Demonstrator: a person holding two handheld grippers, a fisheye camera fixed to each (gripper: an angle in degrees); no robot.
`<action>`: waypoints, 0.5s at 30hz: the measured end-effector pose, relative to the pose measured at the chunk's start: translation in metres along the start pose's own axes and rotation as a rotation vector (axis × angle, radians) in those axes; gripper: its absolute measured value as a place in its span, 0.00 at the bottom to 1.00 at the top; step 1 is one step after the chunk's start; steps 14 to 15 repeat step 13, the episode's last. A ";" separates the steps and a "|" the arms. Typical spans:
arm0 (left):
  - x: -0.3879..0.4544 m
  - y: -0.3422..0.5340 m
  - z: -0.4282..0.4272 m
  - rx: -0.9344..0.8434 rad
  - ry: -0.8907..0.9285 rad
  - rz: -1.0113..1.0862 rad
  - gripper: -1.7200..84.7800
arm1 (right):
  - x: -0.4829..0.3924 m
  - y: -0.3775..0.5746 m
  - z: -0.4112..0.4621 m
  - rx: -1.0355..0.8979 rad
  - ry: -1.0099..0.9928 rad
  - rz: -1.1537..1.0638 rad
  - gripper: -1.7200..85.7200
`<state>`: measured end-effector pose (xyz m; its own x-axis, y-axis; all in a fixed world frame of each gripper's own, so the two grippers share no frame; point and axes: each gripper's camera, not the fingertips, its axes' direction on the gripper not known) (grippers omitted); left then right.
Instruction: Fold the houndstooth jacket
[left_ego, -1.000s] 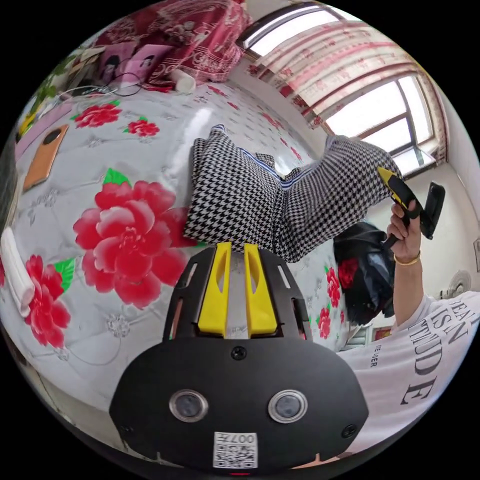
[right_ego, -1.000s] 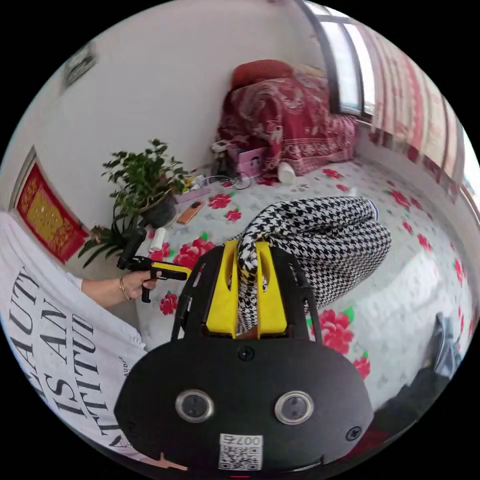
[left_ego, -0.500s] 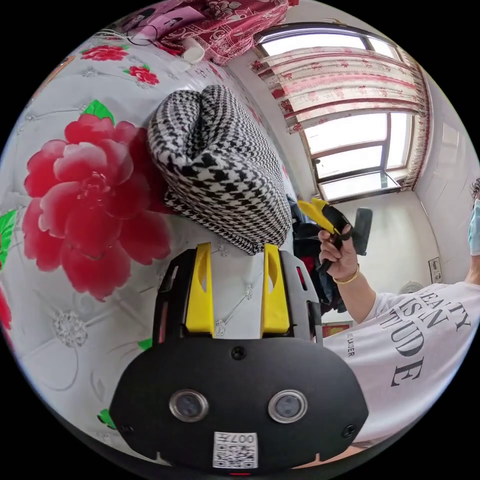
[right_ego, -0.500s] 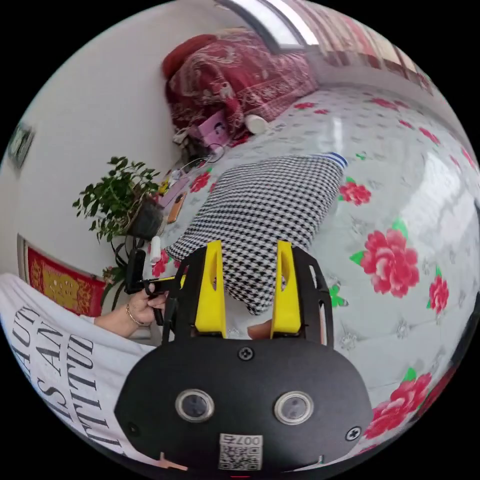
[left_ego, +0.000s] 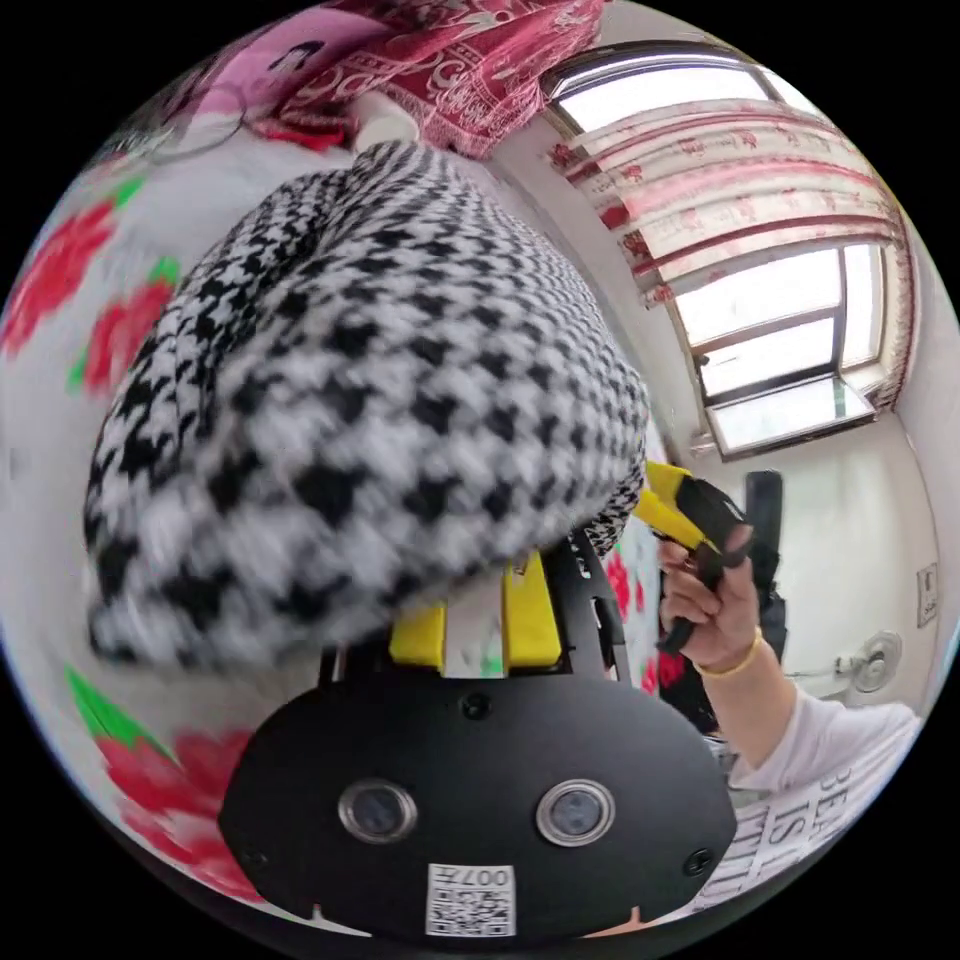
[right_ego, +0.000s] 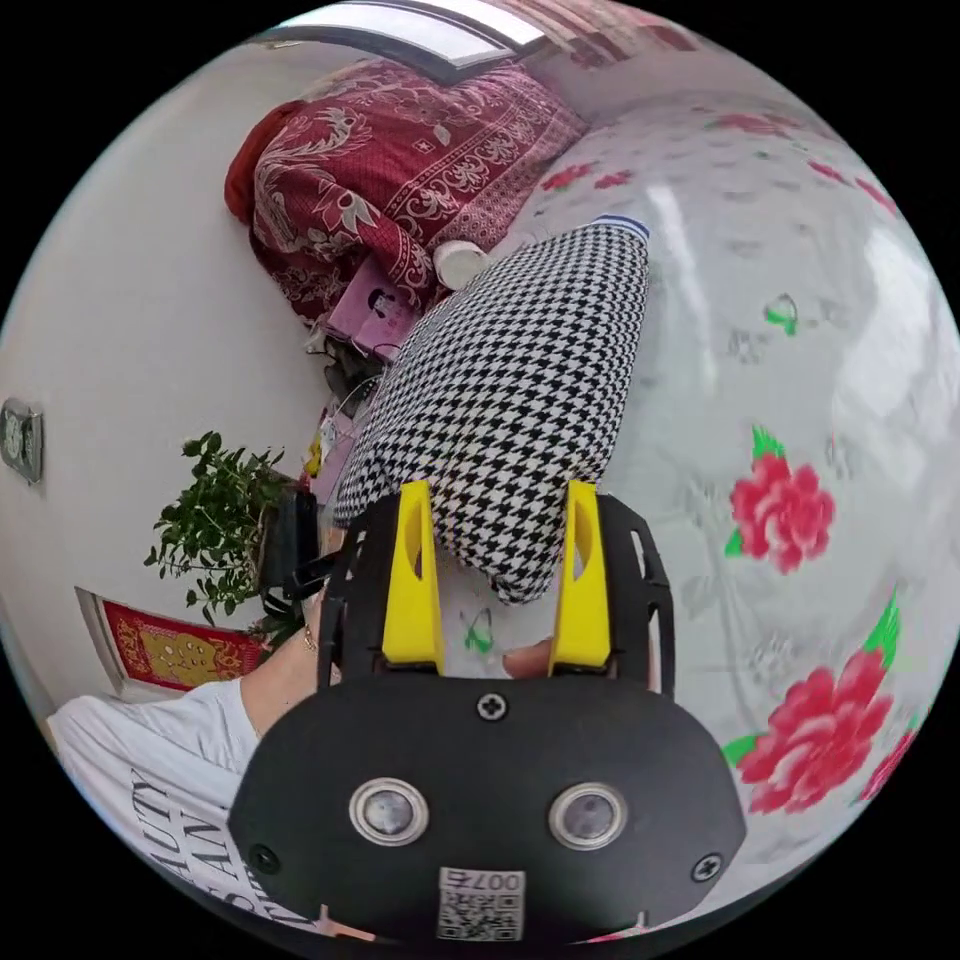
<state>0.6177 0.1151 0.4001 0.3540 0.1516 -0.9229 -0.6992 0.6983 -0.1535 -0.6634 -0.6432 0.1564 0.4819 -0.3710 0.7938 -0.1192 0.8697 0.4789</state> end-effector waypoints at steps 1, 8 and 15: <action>0.002 -0.015 0.004 0.002 -0.036 0.027 0.10 | -0.006 -0.025 -0.006 0.015 0.040 -0.059 0.17; 0.021 0.023 0.037 -0.010 -0.236 0.109 0.08 | 0.038 0.053 -0.075 0.086 0.344 -0.106 0.18; 0.064 0.182 0.041 -0.082 -0.399 0.220 0.05 | 0.101 0.231 -0.207 0.222 0.678 0.262 0.17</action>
